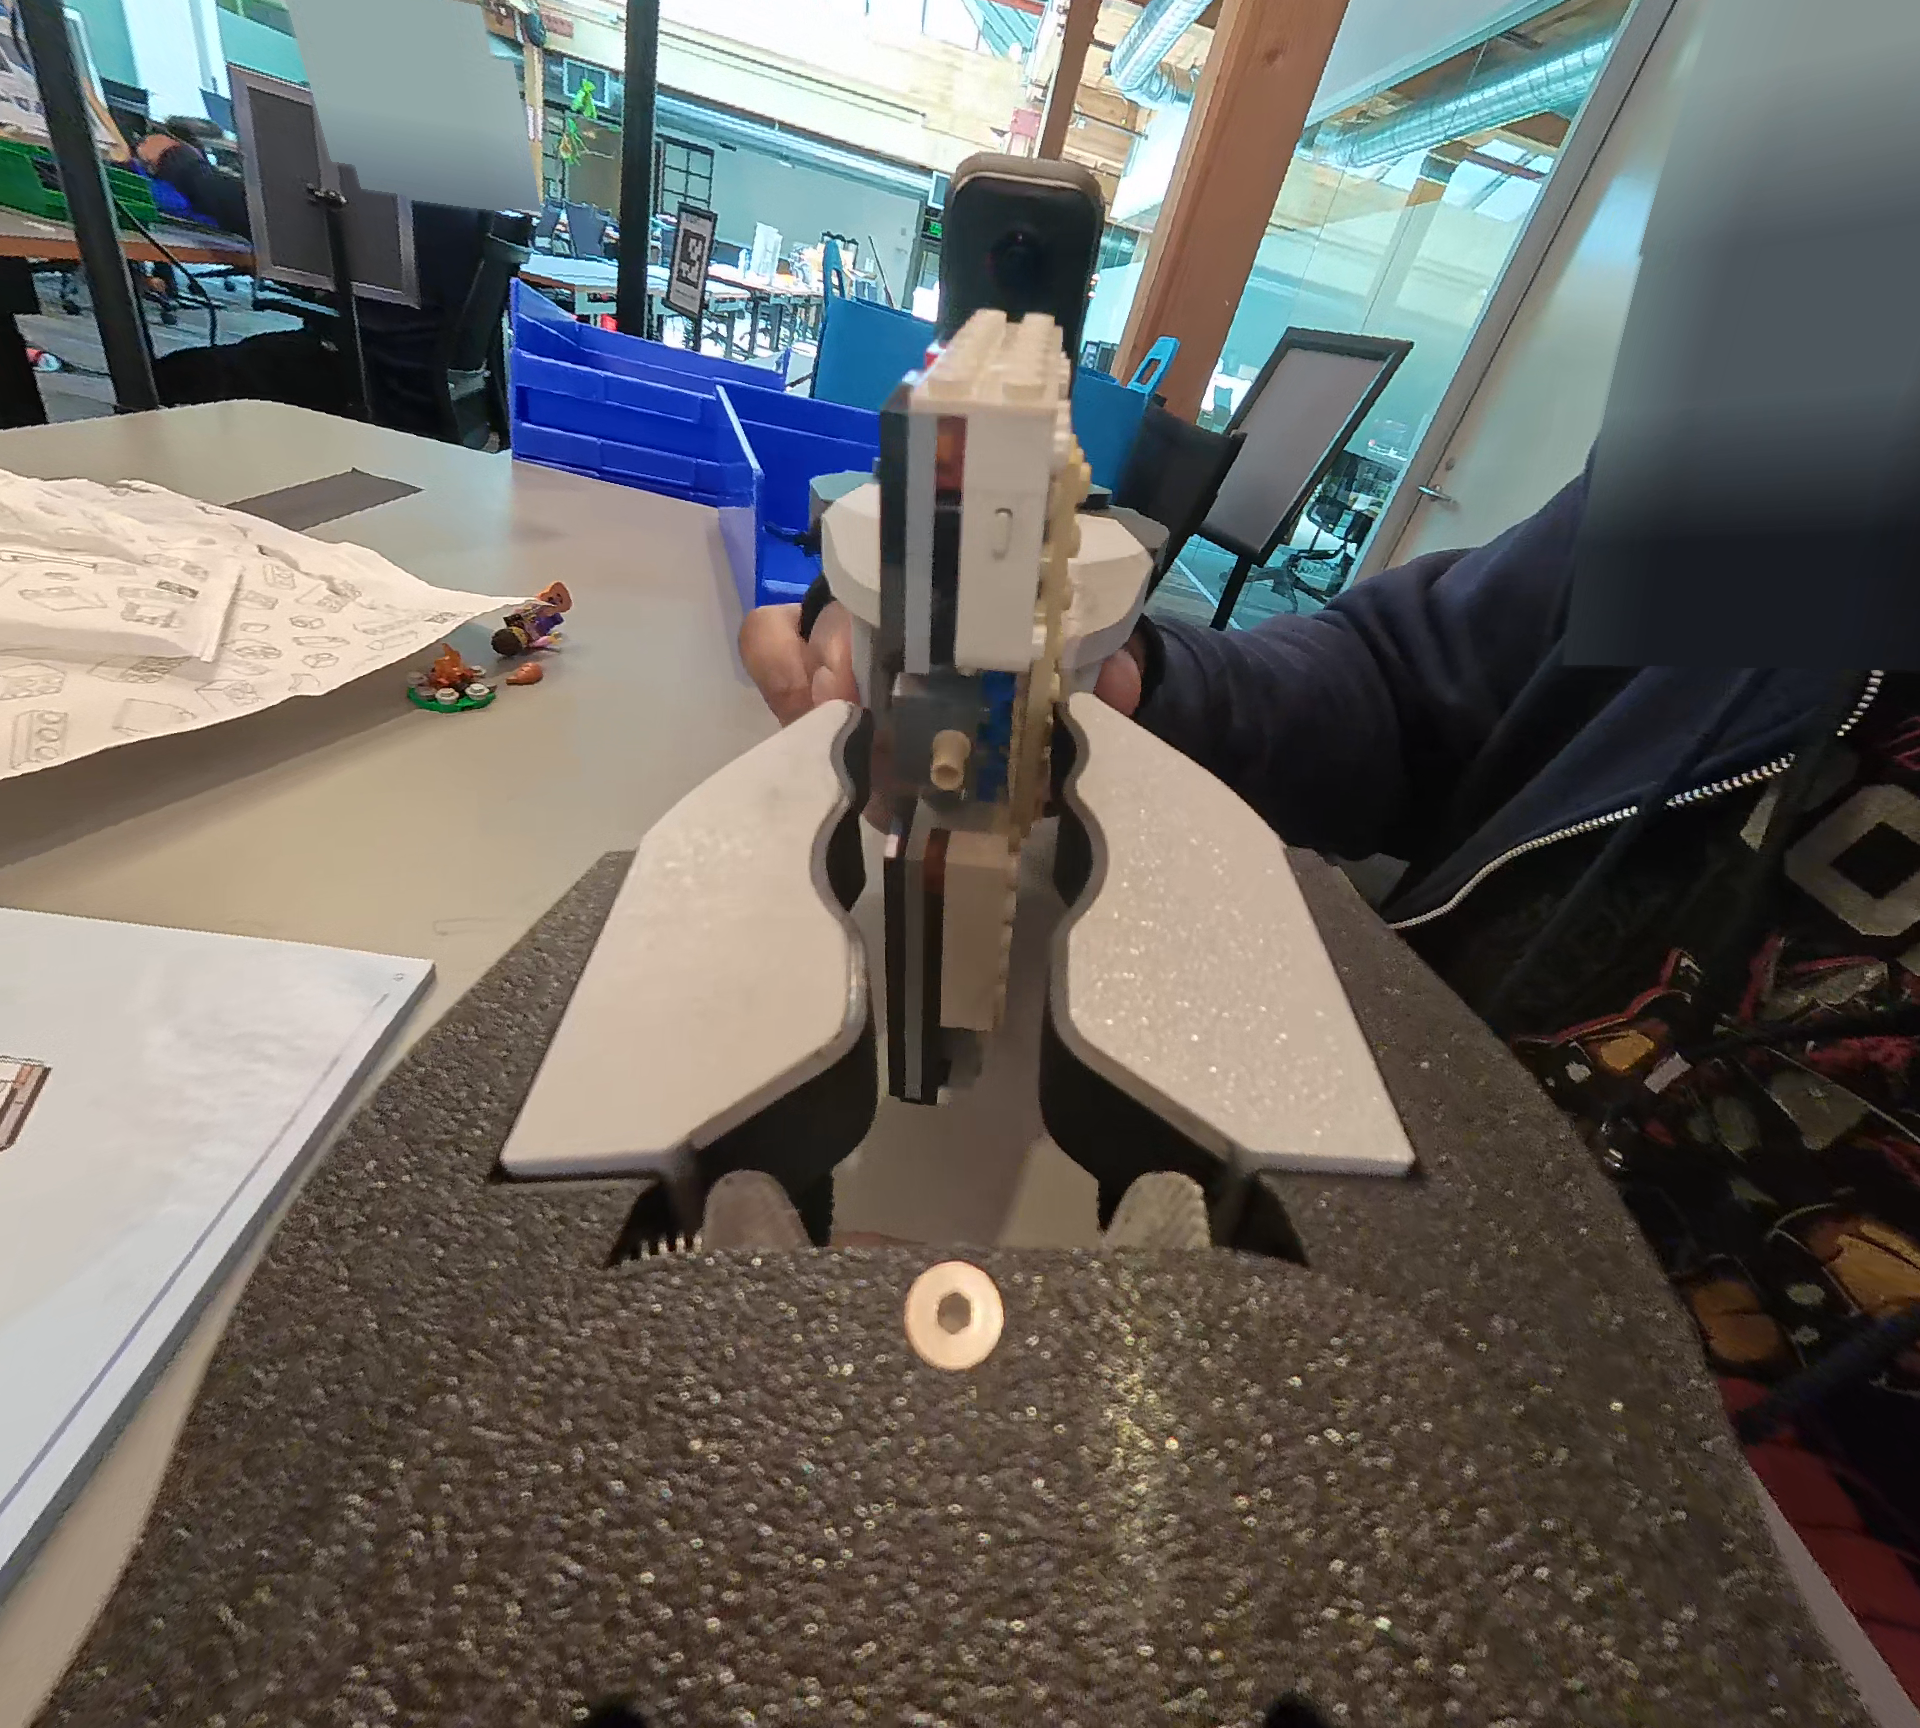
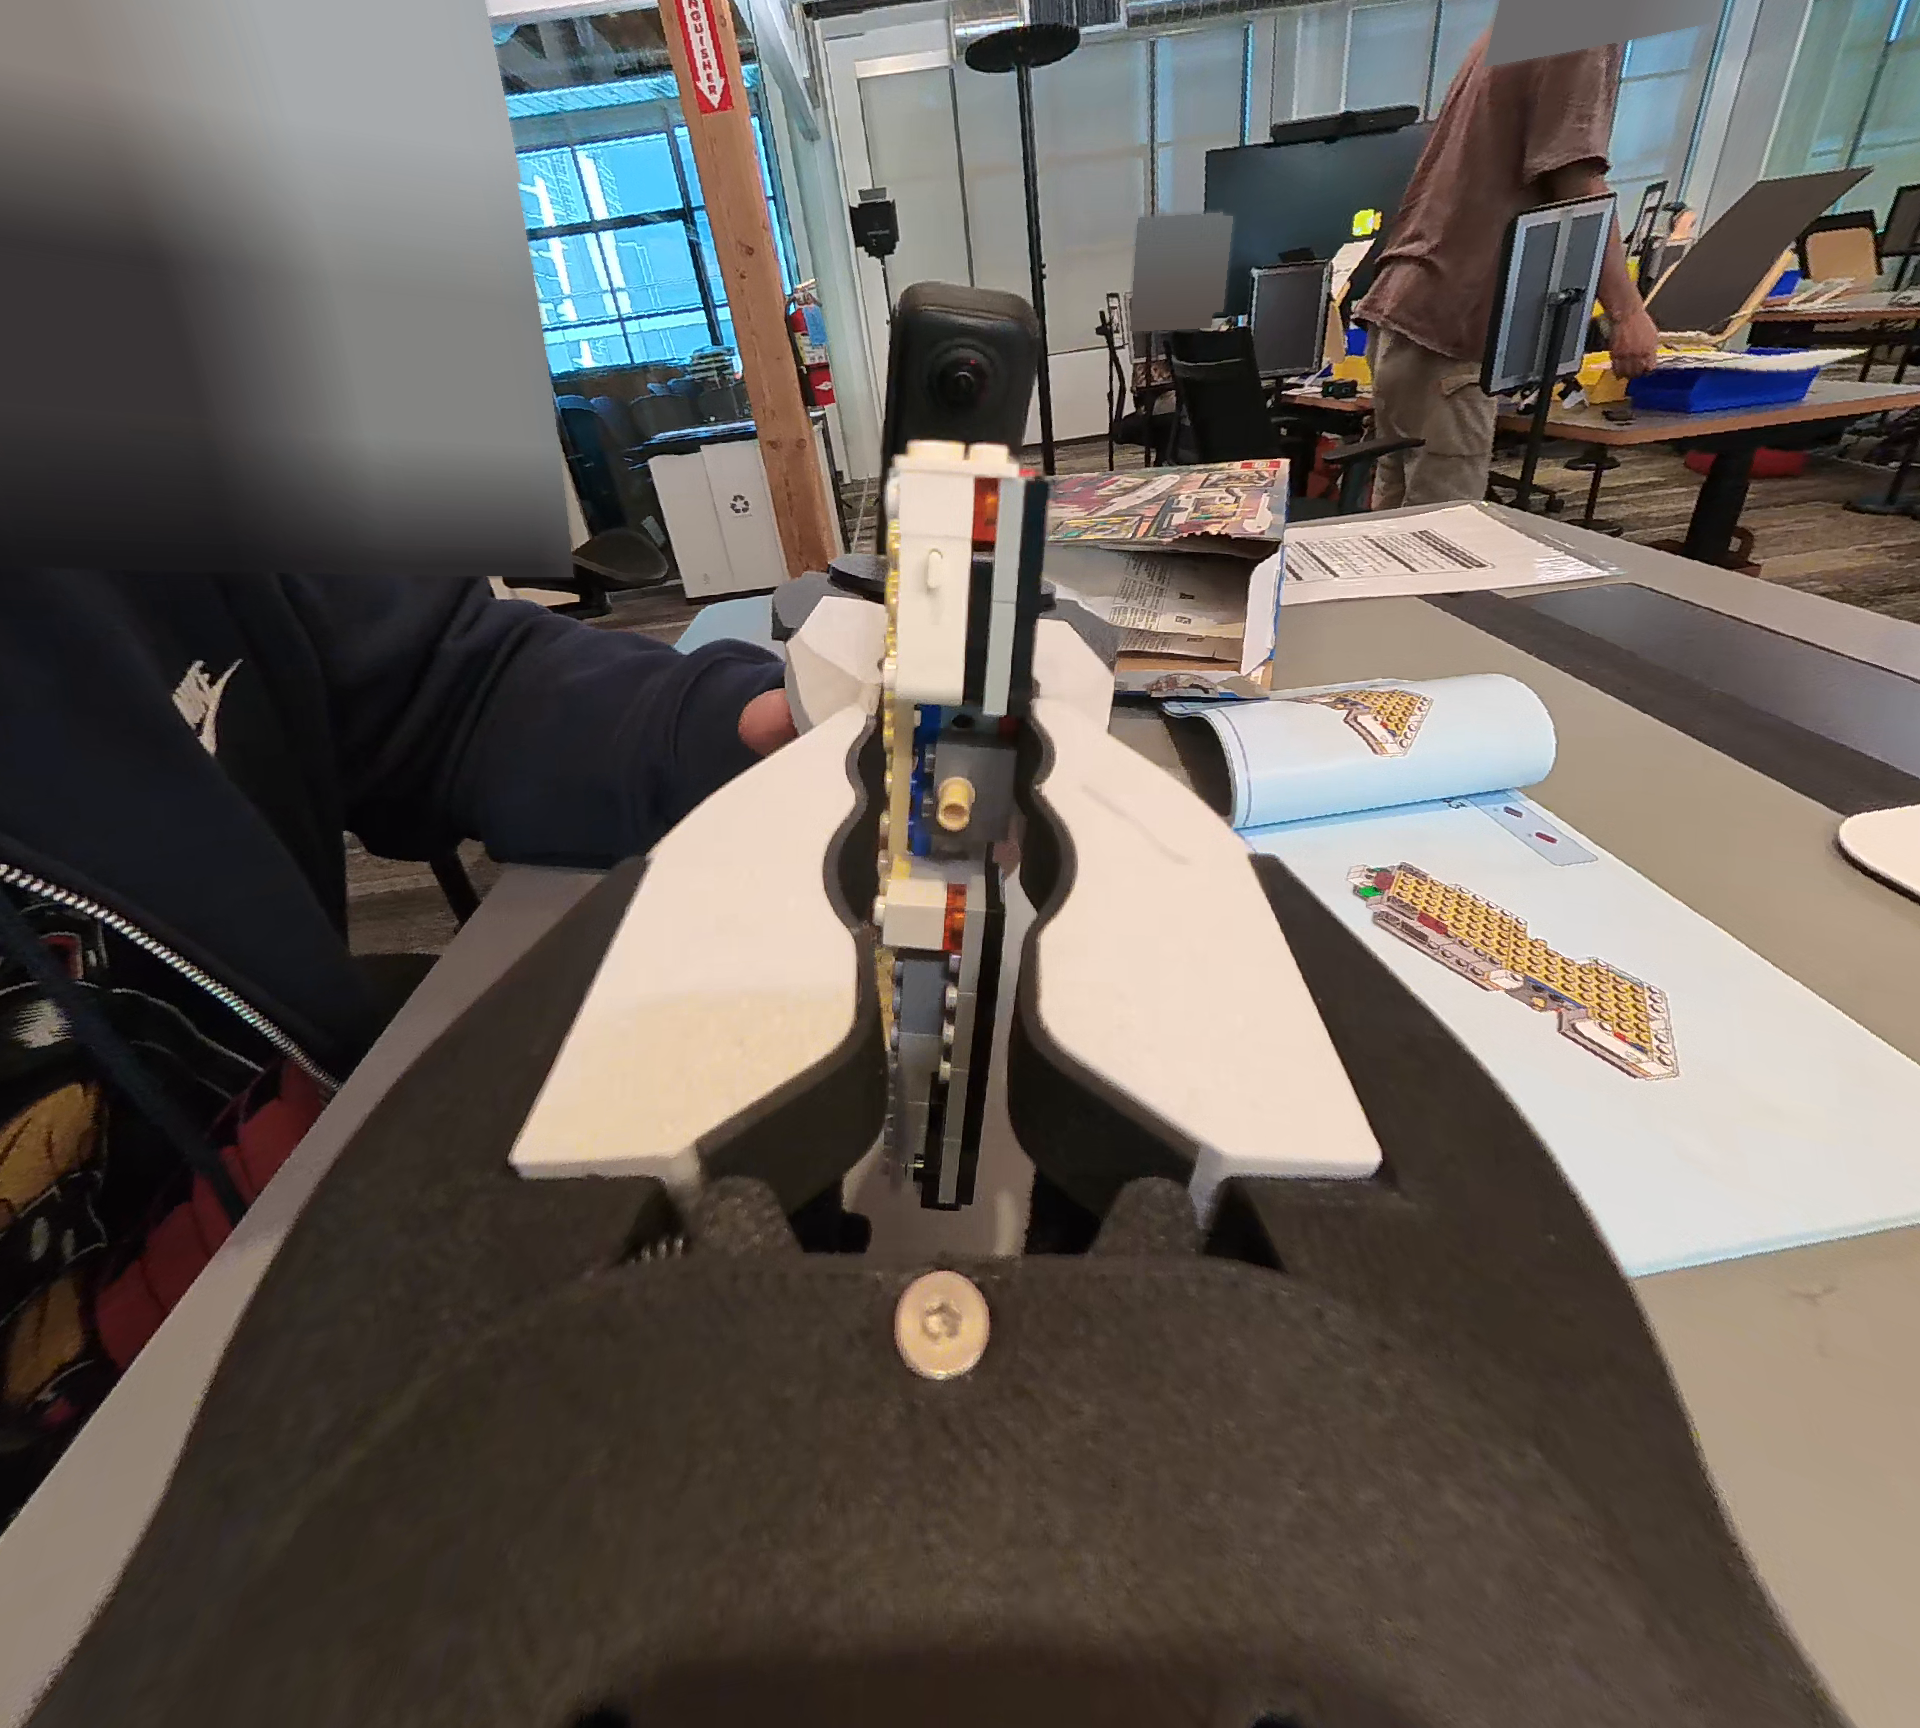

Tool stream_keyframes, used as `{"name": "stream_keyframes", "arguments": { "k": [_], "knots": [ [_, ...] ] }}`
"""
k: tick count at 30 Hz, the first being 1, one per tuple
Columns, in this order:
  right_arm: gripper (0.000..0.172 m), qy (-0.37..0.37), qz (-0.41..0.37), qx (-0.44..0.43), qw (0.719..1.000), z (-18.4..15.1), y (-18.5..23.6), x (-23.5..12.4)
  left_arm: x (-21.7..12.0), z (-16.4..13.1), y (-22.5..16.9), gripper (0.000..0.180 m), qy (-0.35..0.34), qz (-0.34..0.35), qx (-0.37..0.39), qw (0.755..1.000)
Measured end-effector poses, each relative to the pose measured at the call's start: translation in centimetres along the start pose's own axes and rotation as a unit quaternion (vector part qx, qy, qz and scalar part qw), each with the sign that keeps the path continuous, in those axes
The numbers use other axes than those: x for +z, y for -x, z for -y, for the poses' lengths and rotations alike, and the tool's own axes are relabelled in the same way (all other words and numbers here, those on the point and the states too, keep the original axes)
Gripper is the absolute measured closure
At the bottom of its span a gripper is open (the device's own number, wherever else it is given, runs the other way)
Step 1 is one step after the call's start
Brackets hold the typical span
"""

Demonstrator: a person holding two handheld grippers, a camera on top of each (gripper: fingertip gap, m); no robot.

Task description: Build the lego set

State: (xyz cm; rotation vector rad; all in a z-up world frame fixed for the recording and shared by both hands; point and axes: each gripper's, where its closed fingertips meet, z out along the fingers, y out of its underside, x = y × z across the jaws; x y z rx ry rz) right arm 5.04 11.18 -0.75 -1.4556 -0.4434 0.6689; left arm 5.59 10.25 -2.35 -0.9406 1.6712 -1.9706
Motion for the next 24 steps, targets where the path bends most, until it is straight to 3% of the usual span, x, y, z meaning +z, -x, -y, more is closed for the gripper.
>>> {"name": "stream_keyframes", "arguments": {
  "k": [12,24],
  "knots": [
    [0.148,0.008,0.037,0.005,0.999,-0.7,1.2,0.6,0.4,-0.8,-1.6,0.153,0.027,-0.04,0.011,0.999],
    [0.148,0.003,0.054,0.007,0.999,-0.7,1.6,0.5,0.5,-1.0,-1.8,0.155,0.037,-0.038,0.024,0.998]
  ]
}}
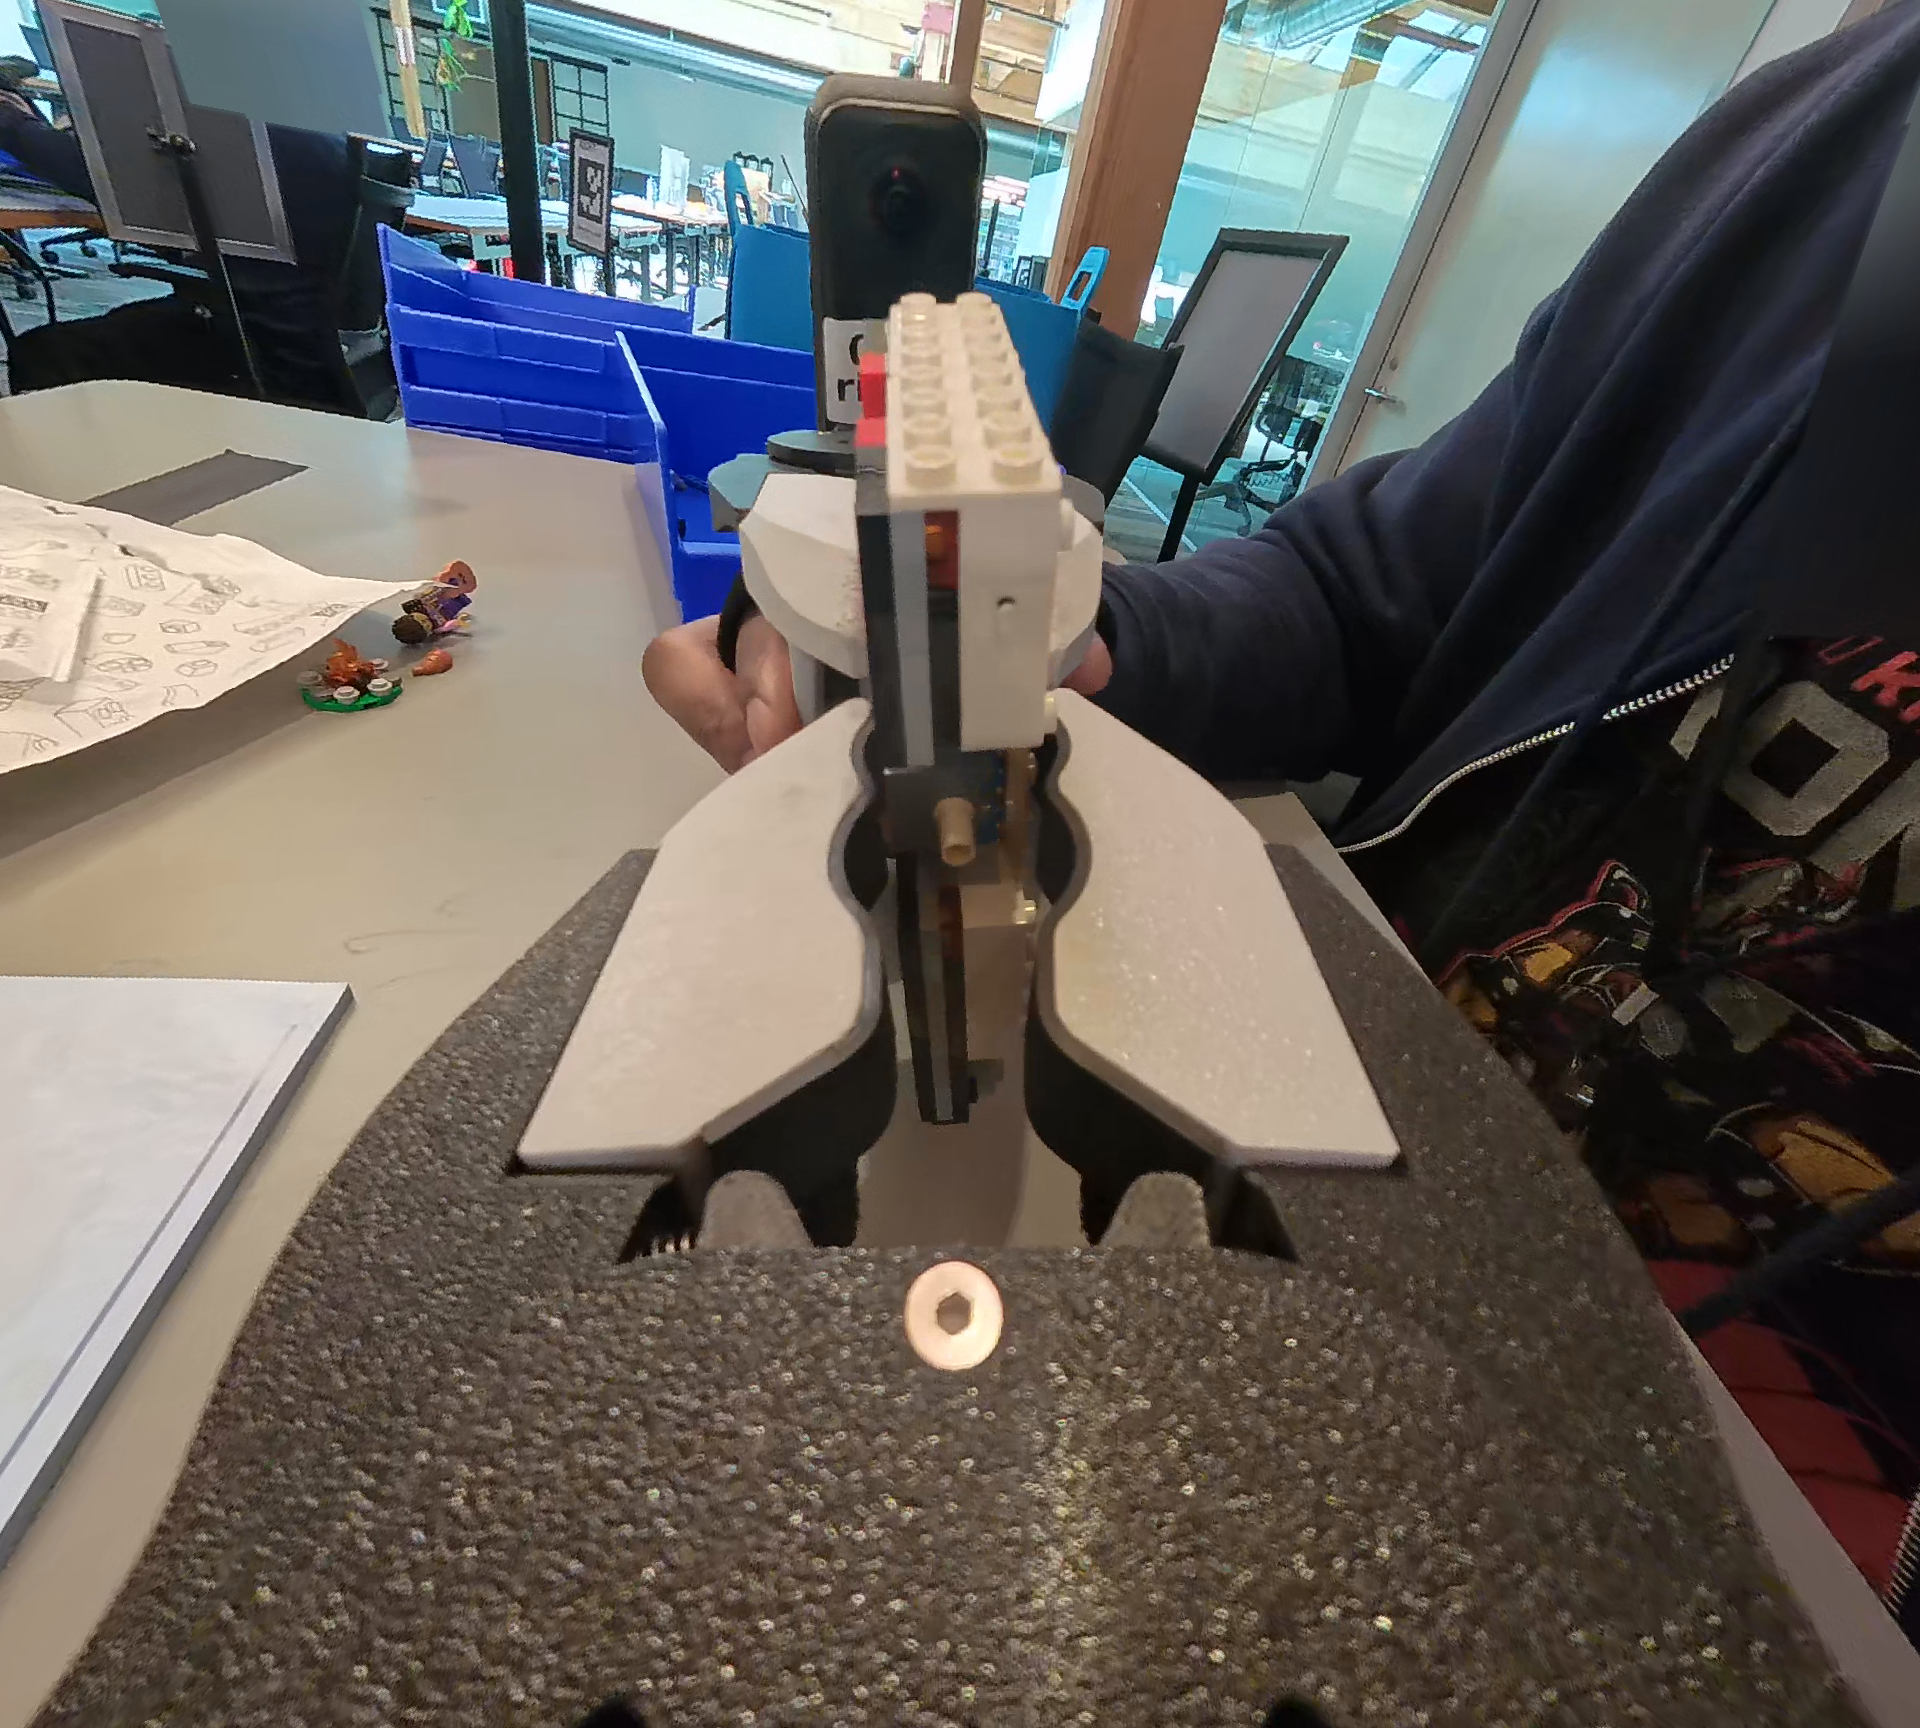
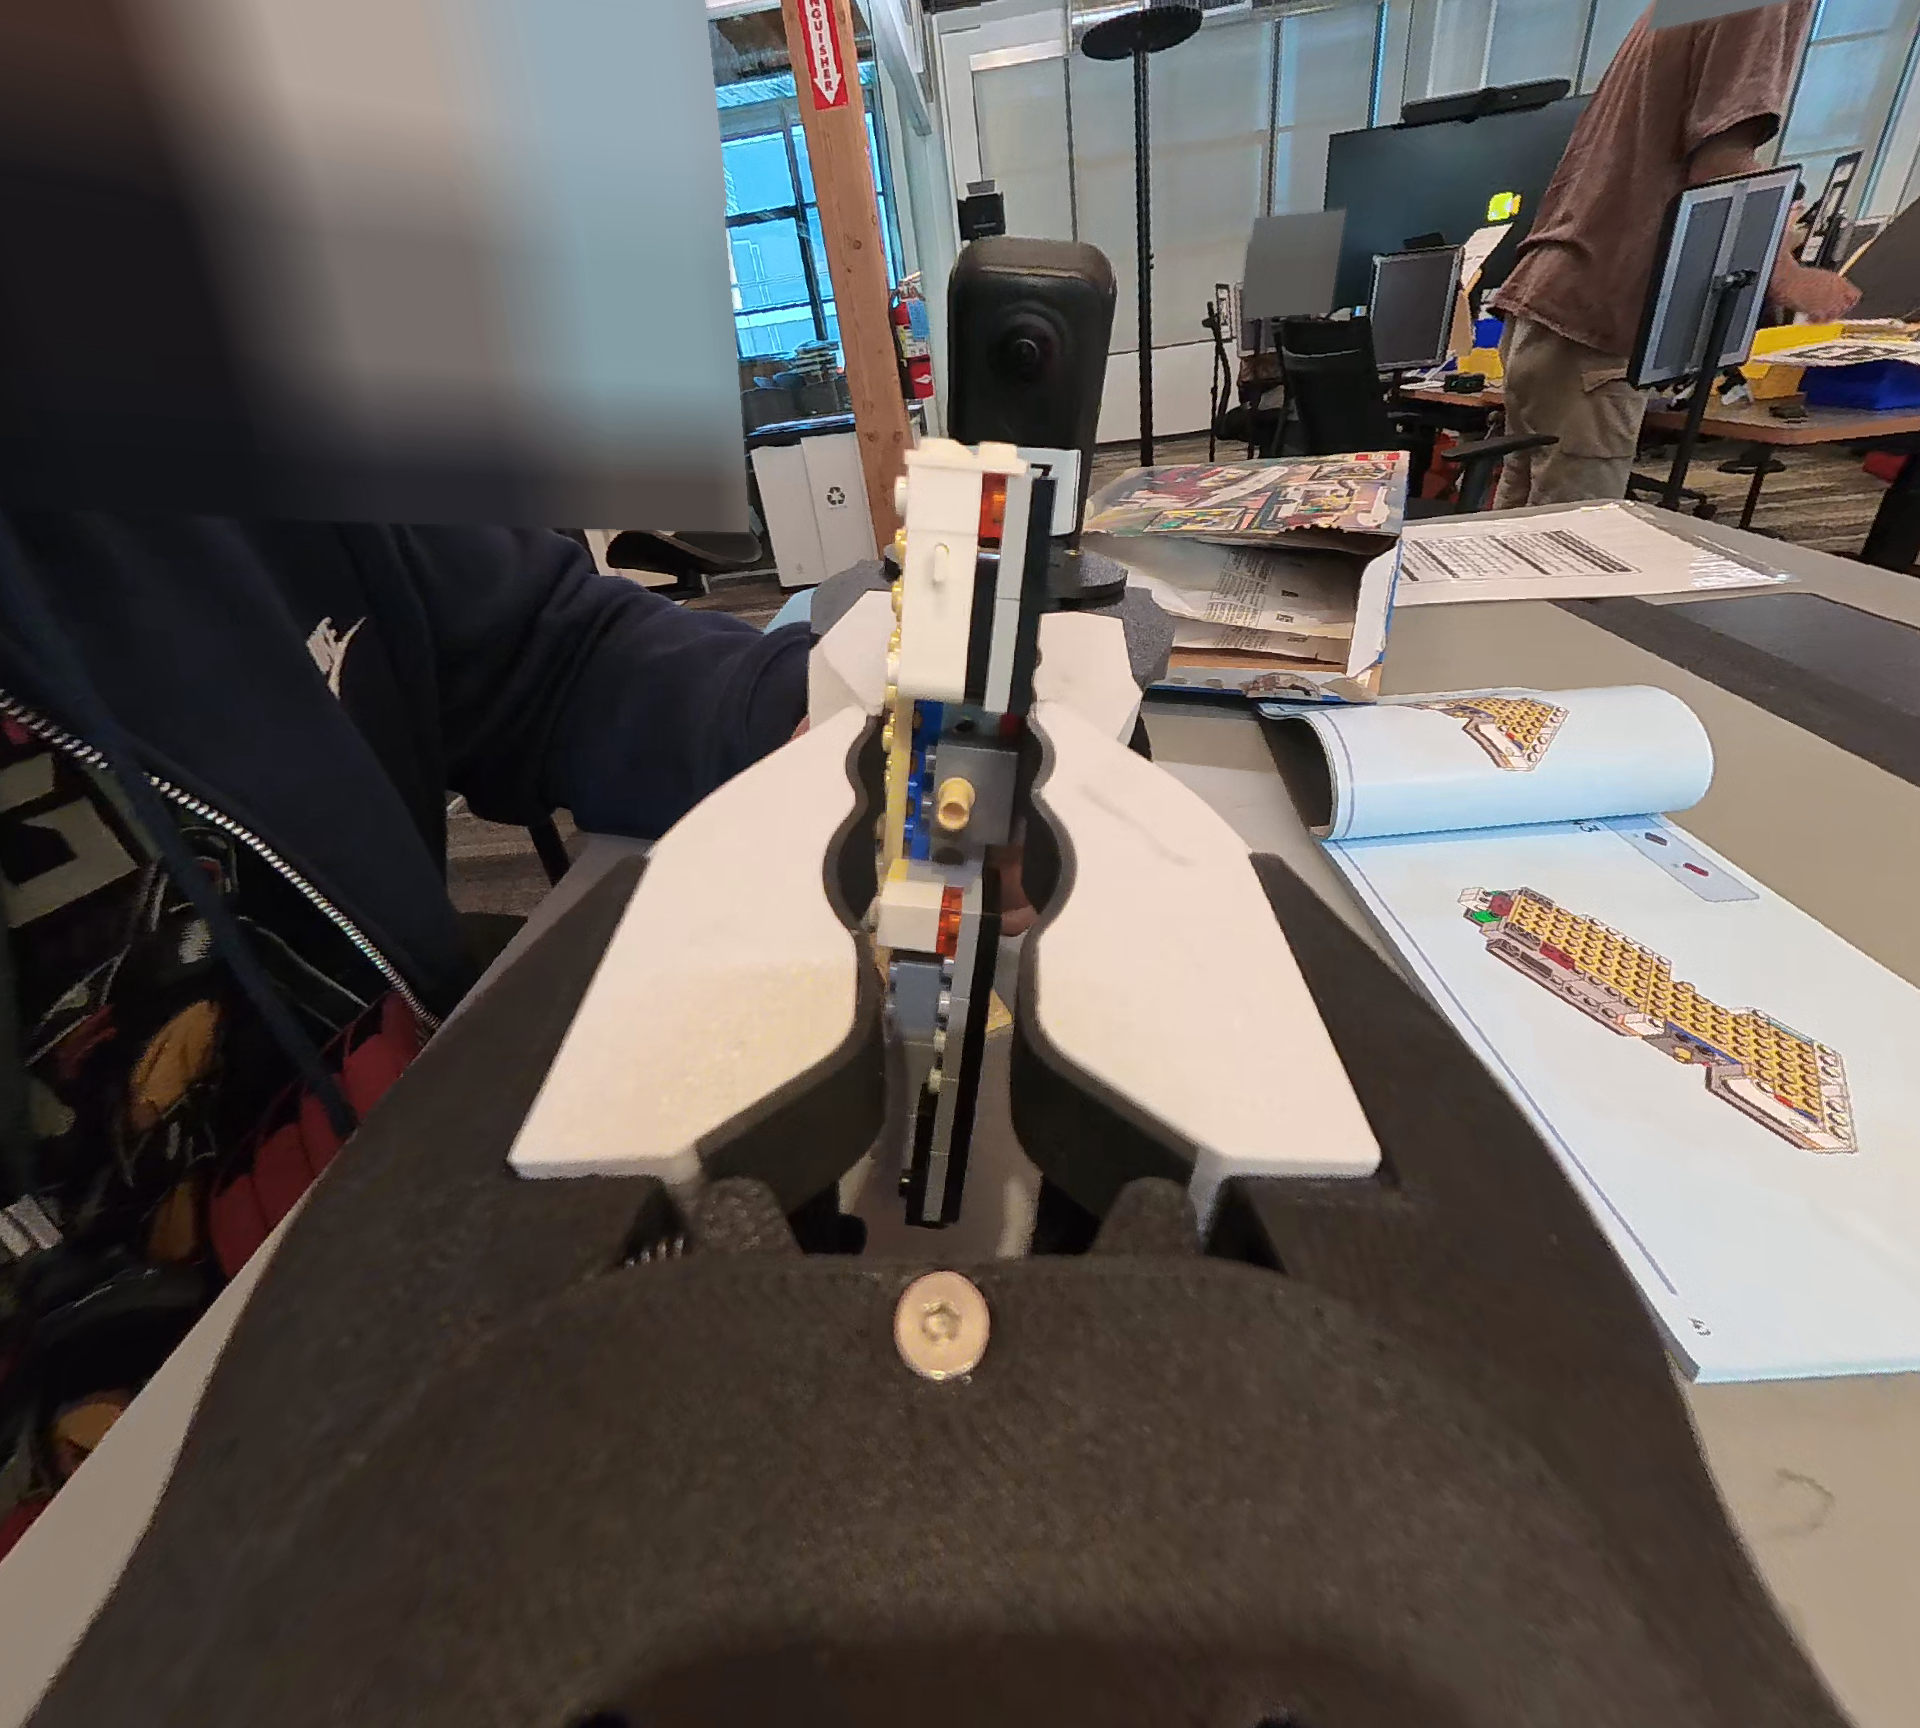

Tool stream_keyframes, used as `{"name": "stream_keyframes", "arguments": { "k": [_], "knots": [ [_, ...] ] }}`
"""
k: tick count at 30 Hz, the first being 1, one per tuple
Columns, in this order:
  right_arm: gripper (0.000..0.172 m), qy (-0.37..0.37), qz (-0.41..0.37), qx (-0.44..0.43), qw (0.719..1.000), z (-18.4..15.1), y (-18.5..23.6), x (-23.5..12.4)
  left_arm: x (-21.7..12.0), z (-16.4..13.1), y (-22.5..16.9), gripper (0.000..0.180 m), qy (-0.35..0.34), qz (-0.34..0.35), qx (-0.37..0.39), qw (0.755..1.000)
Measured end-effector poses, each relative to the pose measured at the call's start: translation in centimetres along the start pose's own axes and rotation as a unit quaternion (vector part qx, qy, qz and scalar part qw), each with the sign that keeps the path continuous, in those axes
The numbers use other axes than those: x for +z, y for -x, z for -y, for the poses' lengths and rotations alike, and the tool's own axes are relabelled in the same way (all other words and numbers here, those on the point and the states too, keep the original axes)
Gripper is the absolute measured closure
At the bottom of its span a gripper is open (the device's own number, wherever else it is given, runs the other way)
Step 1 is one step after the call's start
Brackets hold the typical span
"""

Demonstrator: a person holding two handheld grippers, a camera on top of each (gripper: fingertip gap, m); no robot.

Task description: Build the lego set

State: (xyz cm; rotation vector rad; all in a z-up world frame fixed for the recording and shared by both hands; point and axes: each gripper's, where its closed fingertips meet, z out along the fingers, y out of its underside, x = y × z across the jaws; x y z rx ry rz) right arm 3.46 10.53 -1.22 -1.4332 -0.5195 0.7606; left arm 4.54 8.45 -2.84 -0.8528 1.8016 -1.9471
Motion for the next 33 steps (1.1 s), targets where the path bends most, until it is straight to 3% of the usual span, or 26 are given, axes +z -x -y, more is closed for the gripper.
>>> {"name": "stream_keyframes", "arguments": {
  "k": [33],
  "knots": [
    [0.148,0.009,0.014,0.004,1.0,-0.42,-0.15,-0.34,0.02,-0.45,0.35,0.156,0.033,0.036,0.029,0.998]
  ]
}}
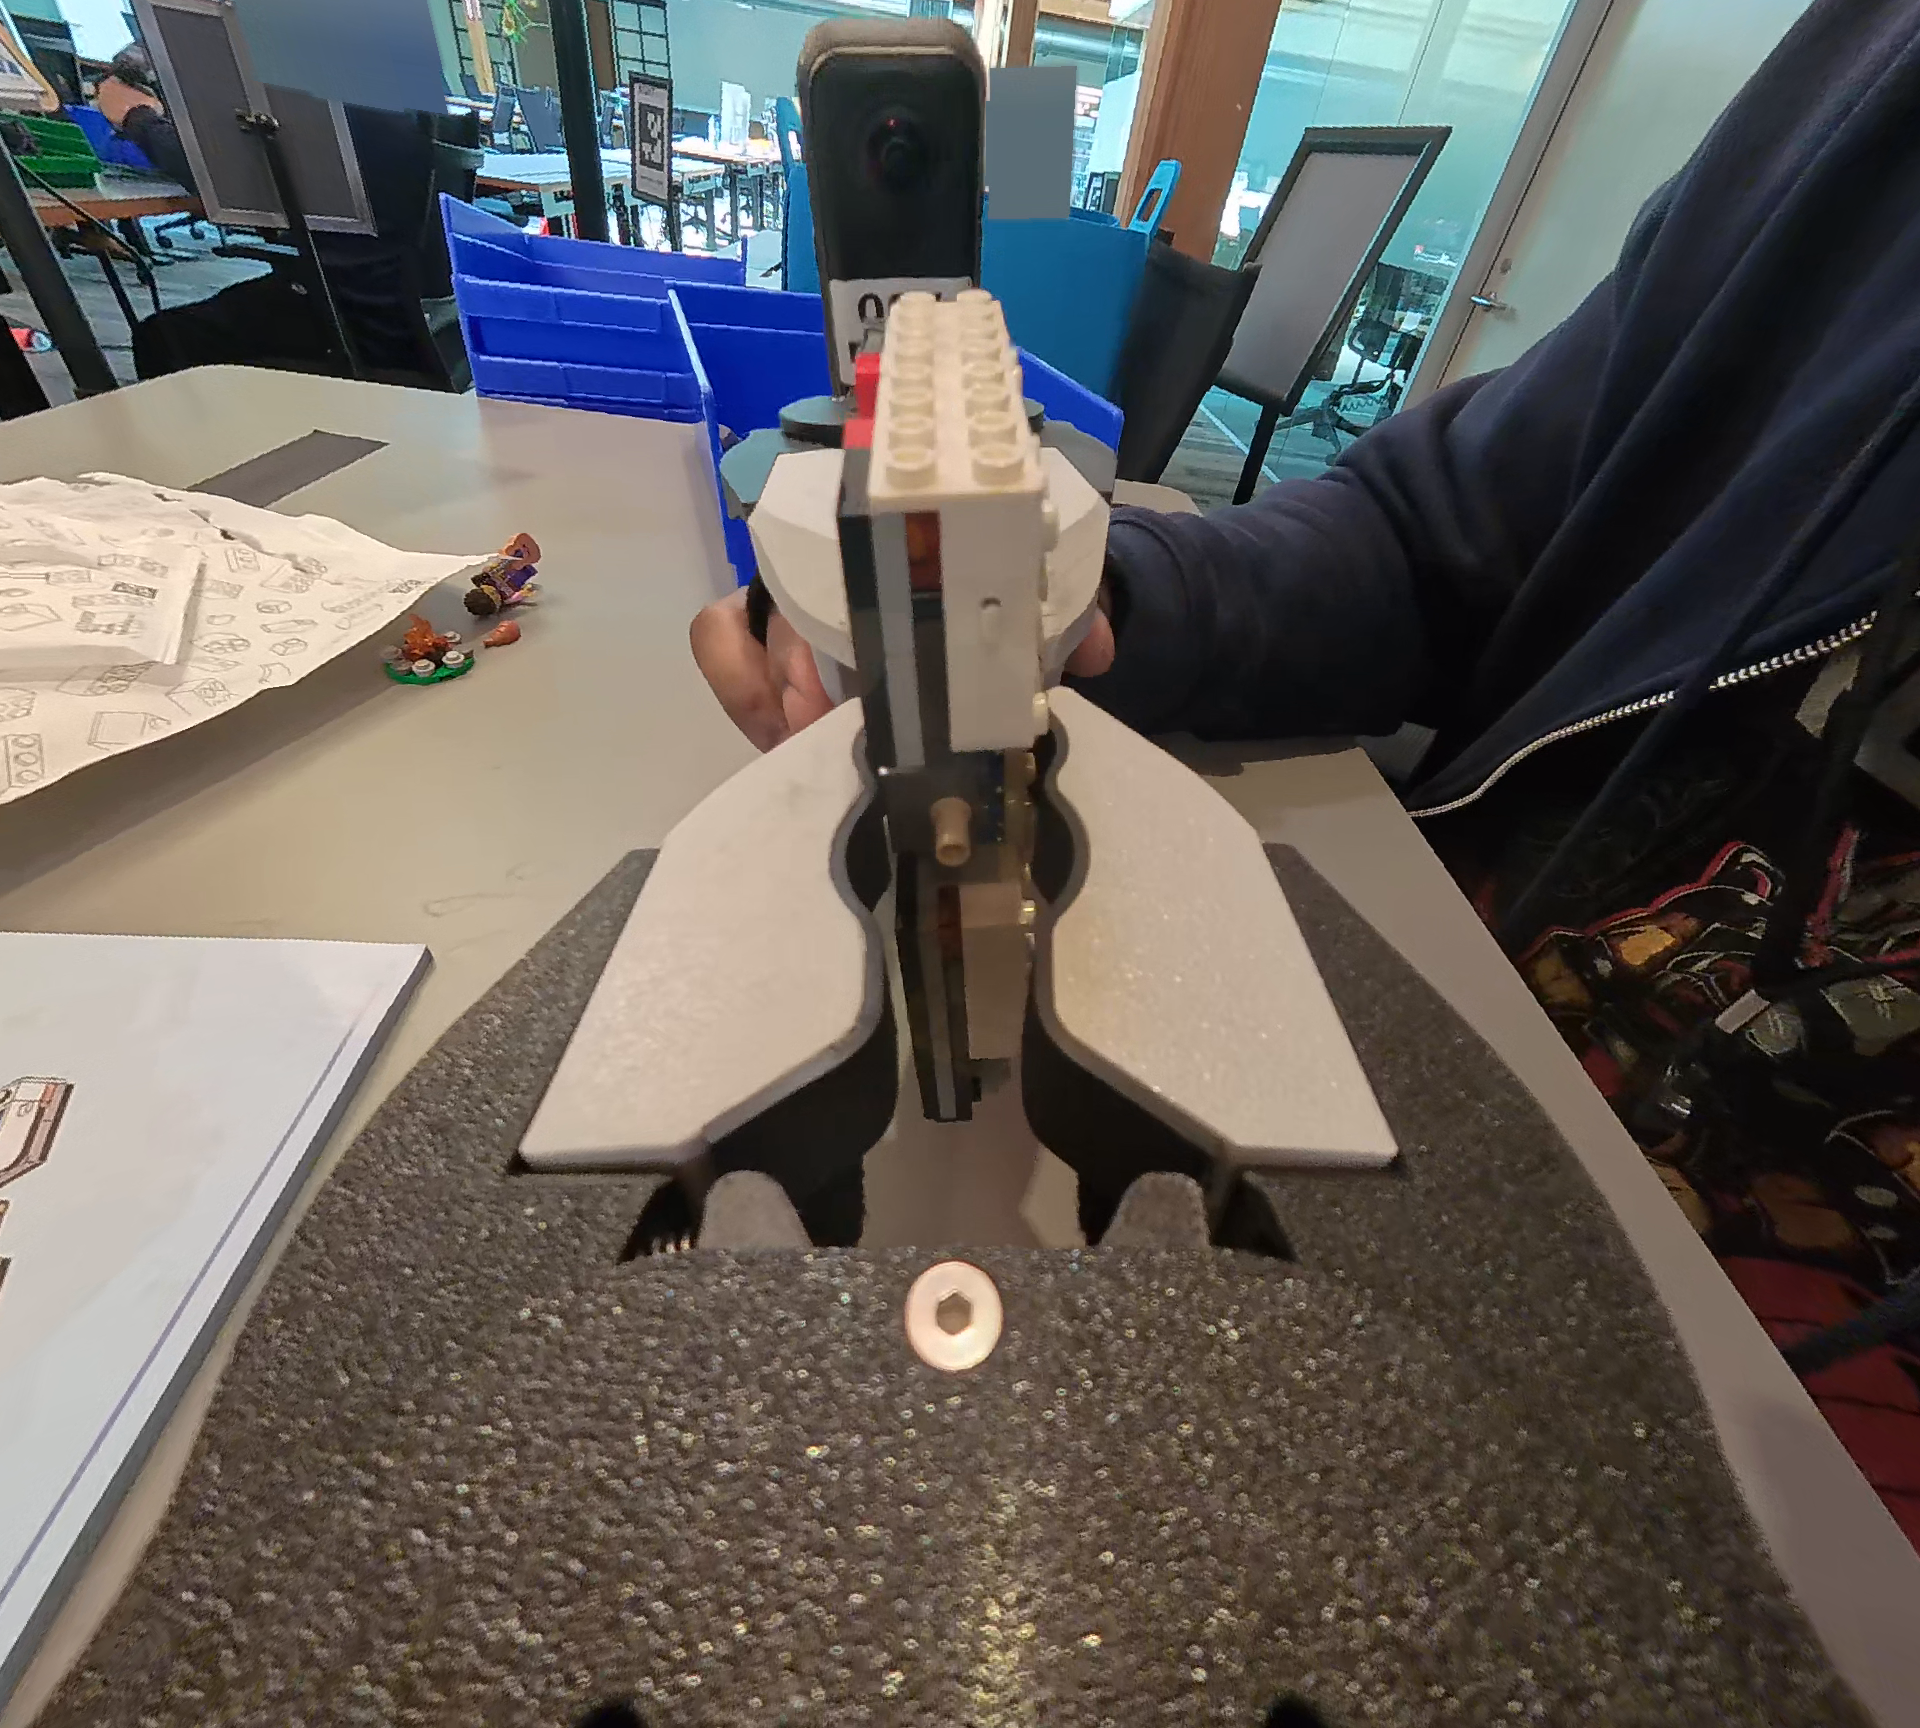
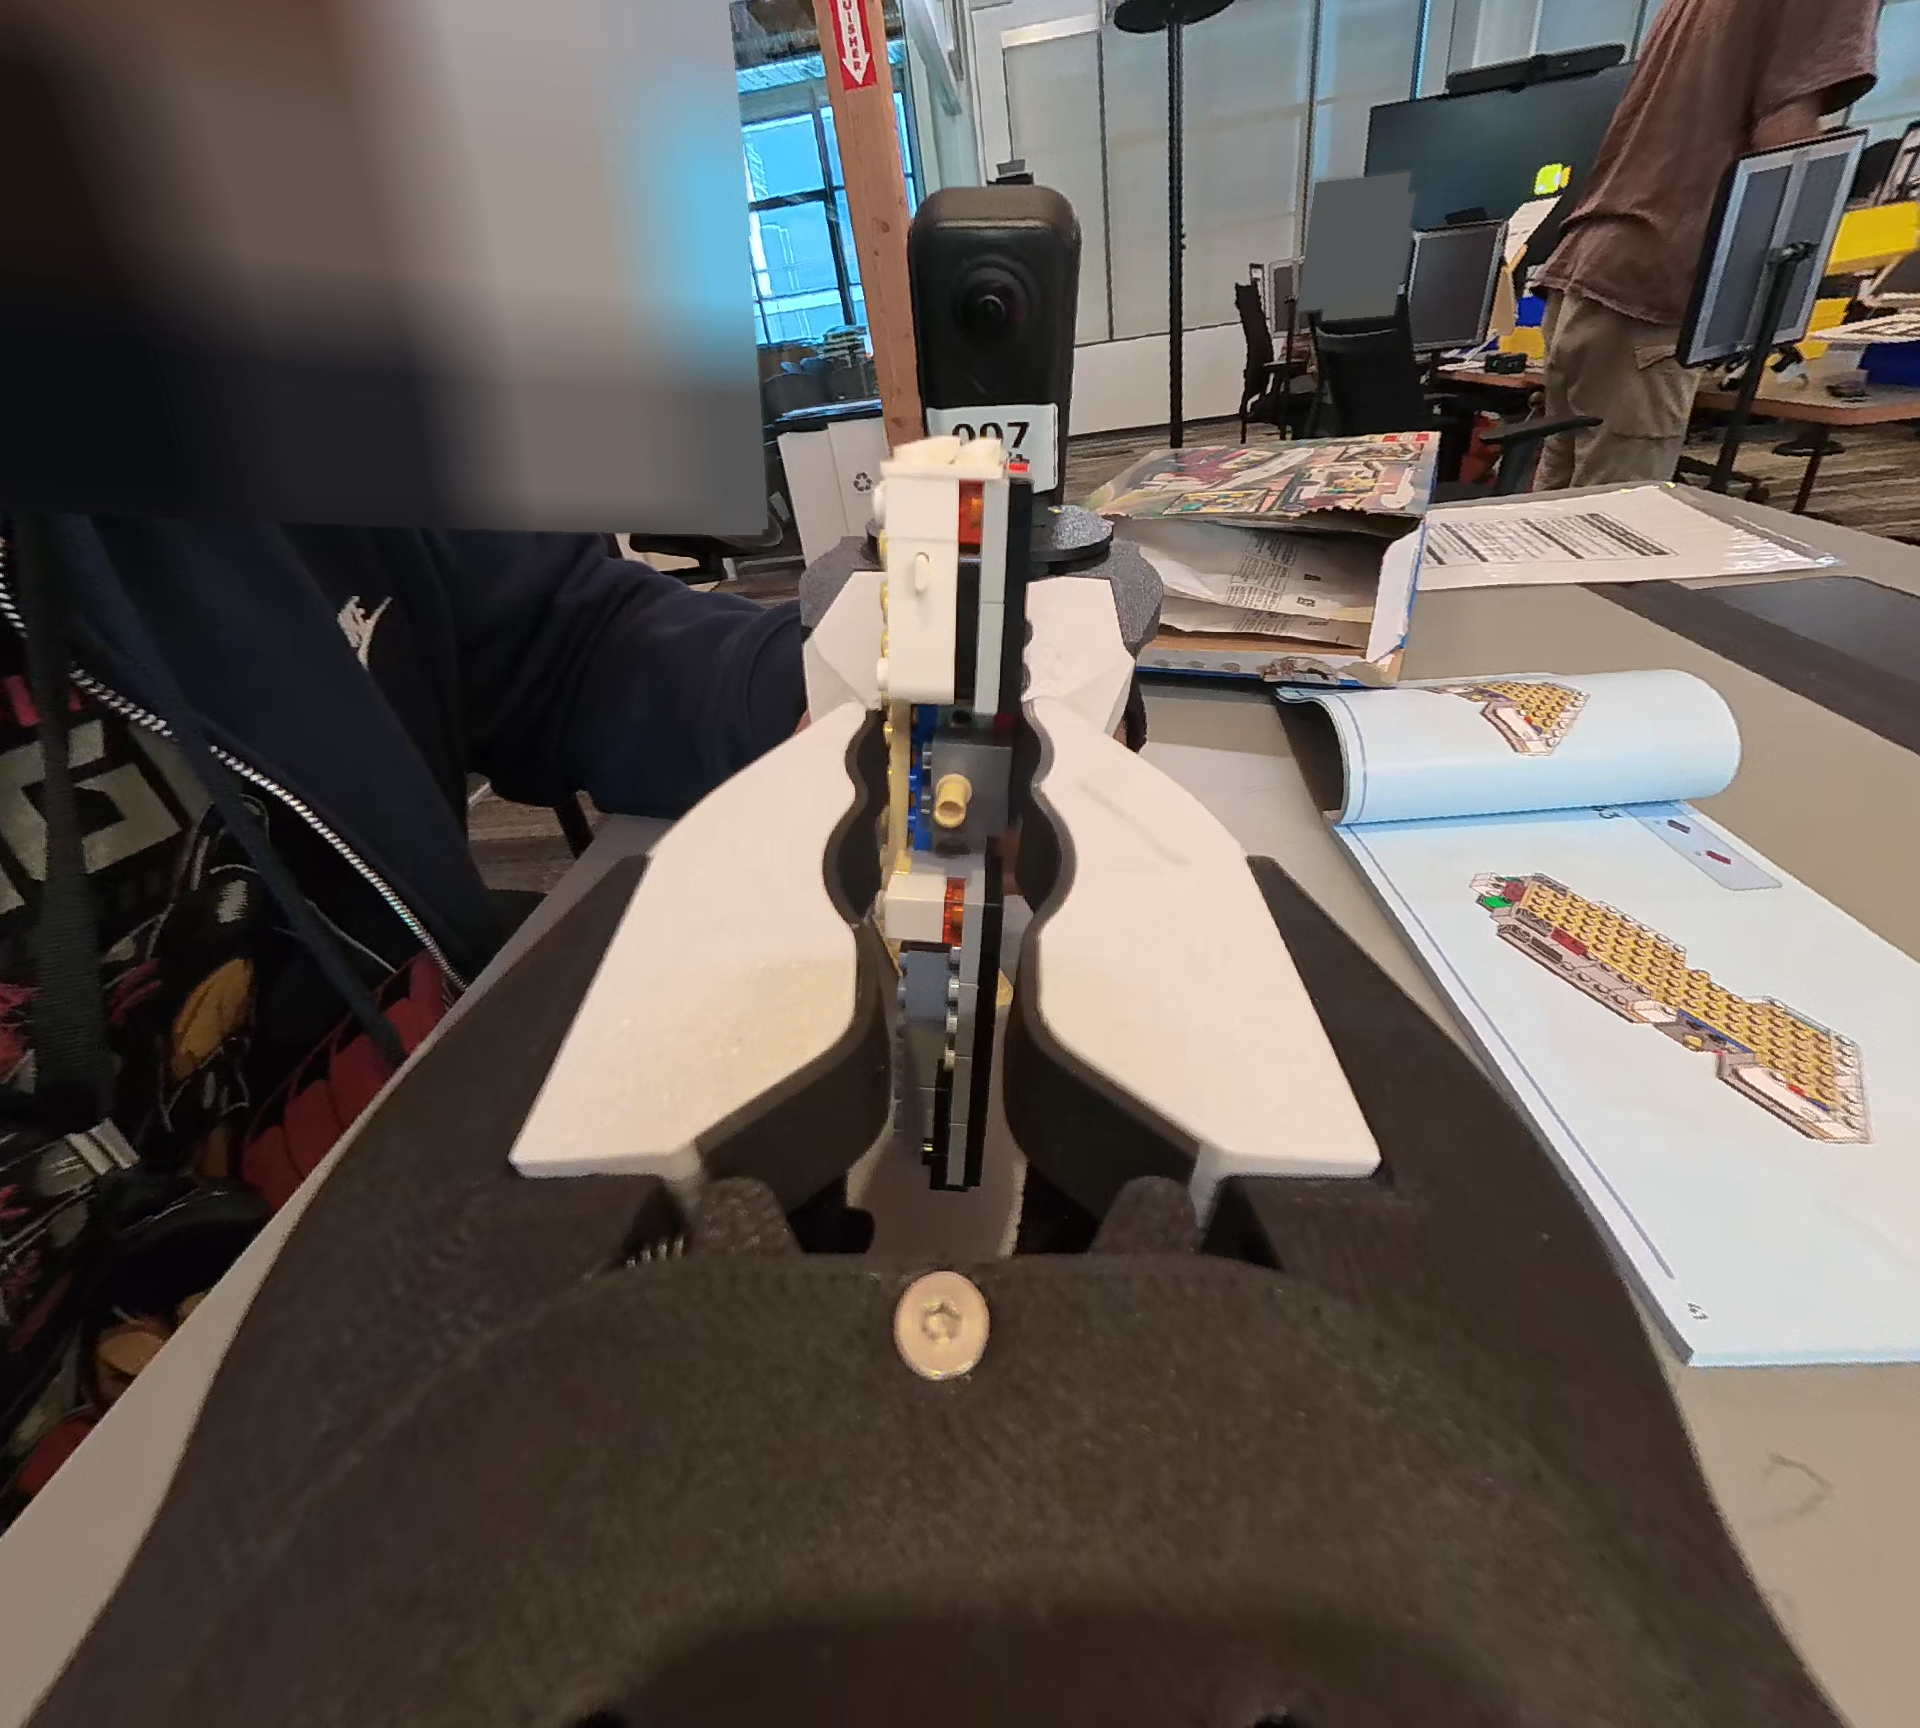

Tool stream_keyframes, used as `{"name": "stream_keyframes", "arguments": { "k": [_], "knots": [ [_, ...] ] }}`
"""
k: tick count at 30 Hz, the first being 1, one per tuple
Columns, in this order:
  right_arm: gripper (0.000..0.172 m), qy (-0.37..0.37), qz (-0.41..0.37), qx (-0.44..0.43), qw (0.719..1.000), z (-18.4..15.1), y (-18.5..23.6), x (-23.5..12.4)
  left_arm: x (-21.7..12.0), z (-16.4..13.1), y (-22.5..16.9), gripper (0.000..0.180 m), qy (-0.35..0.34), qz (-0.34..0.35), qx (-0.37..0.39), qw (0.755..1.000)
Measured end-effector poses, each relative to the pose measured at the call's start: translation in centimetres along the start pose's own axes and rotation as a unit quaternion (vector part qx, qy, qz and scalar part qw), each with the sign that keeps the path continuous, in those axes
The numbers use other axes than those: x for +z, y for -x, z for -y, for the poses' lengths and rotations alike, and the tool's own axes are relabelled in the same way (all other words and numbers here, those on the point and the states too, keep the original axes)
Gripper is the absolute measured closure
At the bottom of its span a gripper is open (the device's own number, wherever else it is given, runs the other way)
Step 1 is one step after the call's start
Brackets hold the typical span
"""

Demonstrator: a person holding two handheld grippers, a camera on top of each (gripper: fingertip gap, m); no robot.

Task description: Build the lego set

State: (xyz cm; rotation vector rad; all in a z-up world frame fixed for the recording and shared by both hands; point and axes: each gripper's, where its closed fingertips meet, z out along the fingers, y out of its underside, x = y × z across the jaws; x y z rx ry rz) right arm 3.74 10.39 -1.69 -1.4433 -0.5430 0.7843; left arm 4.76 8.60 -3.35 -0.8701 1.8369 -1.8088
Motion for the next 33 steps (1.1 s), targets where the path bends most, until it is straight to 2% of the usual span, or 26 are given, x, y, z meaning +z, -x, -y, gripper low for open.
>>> {"name": "stream_keyframes", "arguments": {
  "k": [12,20,33],
  "knots": [
    [0.149,0.042,-0.043,-0.025,0.998,-0.6,-0.8,0.0,-0.6,0.3,0.7,0.149,-0.028,-0.001,-0.026,0.999],
    [0.149,0.048,-0.038,-0.045,0.997,-0.2,-0.2,0.1,-0.7,0.7,0.2,0.153,-0.056,-0.015,-0.011,0.998],
    [0.148,0.042,-0.031,-0.045,0.998,0.1,0.2,0.1,-1.2,1.2,-0.2,0.155,-0.084,-0.048,-0.033,0.995]
  ]
}}
